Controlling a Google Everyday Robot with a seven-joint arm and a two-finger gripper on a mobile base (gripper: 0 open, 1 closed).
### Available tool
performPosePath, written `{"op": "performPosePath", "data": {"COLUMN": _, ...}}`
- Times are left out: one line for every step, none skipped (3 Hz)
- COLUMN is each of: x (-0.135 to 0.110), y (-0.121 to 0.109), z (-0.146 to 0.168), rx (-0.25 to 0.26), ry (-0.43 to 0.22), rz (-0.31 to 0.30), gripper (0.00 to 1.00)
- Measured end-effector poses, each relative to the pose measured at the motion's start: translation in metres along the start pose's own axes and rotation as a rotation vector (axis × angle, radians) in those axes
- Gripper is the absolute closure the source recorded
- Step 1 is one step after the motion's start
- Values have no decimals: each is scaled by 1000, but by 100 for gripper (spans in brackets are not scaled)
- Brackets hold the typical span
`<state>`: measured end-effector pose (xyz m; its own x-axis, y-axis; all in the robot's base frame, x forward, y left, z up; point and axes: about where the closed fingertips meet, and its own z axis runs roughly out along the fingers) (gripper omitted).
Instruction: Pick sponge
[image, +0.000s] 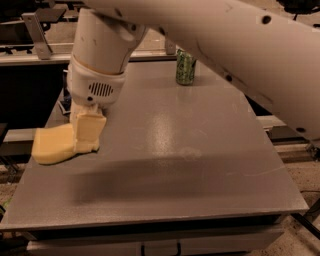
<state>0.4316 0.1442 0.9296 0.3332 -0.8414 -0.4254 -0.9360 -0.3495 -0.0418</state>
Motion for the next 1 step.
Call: {"op": "performPosePath", "data": {"x": -2, "y": -1, "z": -6, "rx": 4, "ry": -3, "rz": -5, "gripper": 100}}
